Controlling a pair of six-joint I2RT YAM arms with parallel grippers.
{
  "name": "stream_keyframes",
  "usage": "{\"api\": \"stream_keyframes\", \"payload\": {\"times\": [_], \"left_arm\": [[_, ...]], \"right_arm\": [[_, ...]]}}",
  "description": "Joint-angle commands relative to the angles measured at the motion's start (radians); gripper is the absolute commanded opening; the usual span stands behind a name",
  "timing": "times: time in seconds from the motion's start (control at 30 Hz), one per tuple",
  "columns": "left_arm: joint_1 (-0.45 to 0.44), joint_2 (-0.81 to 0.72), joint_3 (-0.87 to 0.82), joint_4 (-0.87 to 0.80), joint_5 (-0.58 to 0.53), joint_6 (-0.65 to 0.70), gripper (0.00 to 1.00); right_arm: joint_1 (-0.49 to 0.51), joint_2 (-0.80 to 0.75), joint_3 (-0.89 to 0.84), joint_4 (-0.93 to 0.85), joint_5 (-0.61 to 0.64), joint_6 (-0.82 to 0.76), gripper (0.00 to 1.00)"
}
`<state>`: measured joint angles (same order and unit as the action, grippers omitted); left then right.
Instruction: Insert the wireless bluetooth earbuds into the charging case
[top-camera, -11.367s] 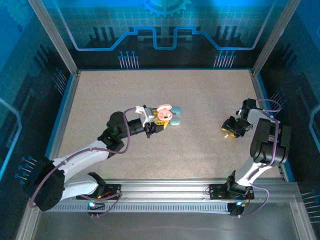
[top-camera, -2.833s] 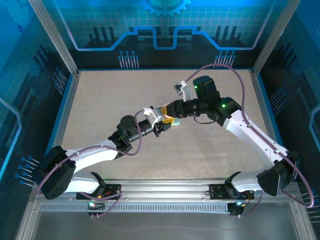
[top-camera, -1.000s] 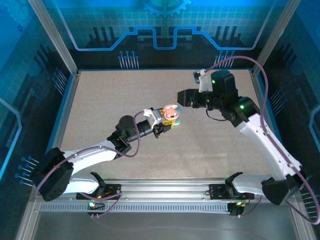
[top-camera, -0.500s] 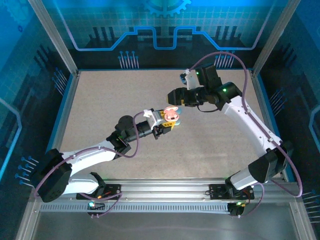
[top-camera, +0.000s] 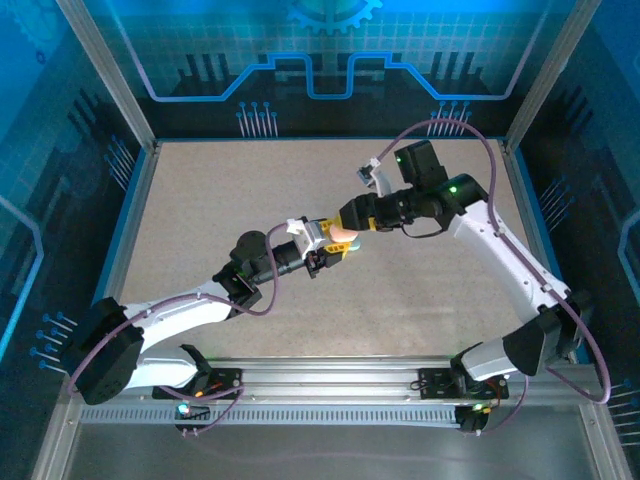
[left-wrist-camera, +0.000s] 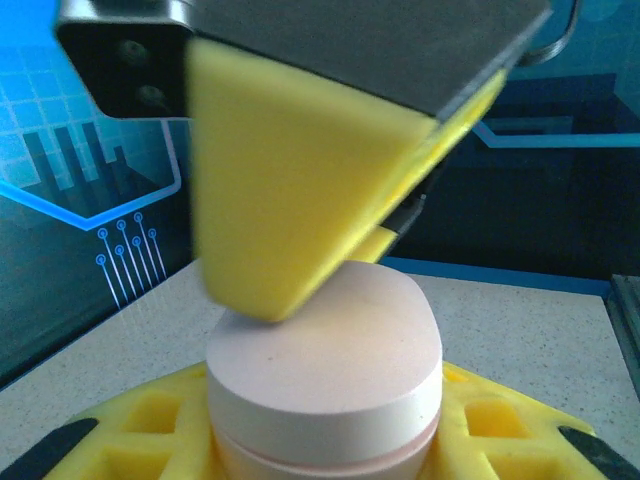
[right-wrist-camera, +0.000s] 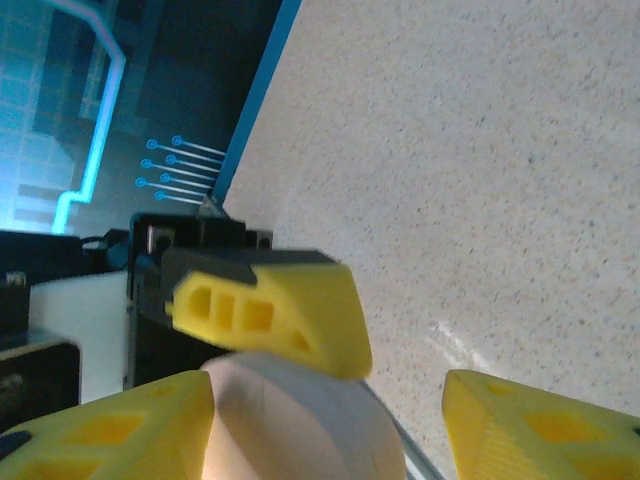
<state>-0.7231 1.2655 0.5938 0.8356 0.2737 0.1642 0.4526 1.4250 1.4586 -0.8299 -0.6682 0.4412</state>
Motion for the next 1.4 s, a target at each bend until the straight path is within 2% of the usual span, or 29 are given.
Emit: {"api": "stream_keyframes", "payload": {"times": [0.0,0.23,0.37,0.47,0.63,0.87,1.1,1.37], "left_arm": [[-0.006,-0.030,0.020,0.033,-0.007,0.010,0.32],[-0.007,-0.028,0.022,0.035,0.003,0.007,0.32],[-0.005,-0.019,0.027,0.042,0.015,-0.006,0.33],[-0.006,-0.014,0.031,0.043,0.020,-0.011,0.33],[-0.006,-0.010,0.034,0.042,0.023,-0.014,0.34],[-0.006,0.000,0.029,0.014,0.007,-0.009,0.43],[-0.006,0.002,0.009,-0.034,-0.026,0.018,0.62],[-0.006,-0.044,-0.065,-0.007,-0.101,-0.006,0.65]], "right_arm": [[-0.043,-0.044,-0.076,0.057,-0.166,0.040,0.63],[-0.080,-0.067,-0.190,0.222,-0.382,0.139,0.56],[-0.078,-0.052,-0.208,0.278,-0.423,0.173,0.54],[-0.079,-0.043,-0.214,0.286,-0.431,0.174,0.46],[-0.086,-0.040,-0.230,0.289,-0.401,0.178,0.30],[-0.110,-0.066,-0.270,0.383,-0.372,0.255,0.20],[-0.153,-0.095,-0.342,0.457,-0.303,0.309,0.15],[-0.197,-0.023,-0.495,0.482,-0.105,0.293,0.15]]}}
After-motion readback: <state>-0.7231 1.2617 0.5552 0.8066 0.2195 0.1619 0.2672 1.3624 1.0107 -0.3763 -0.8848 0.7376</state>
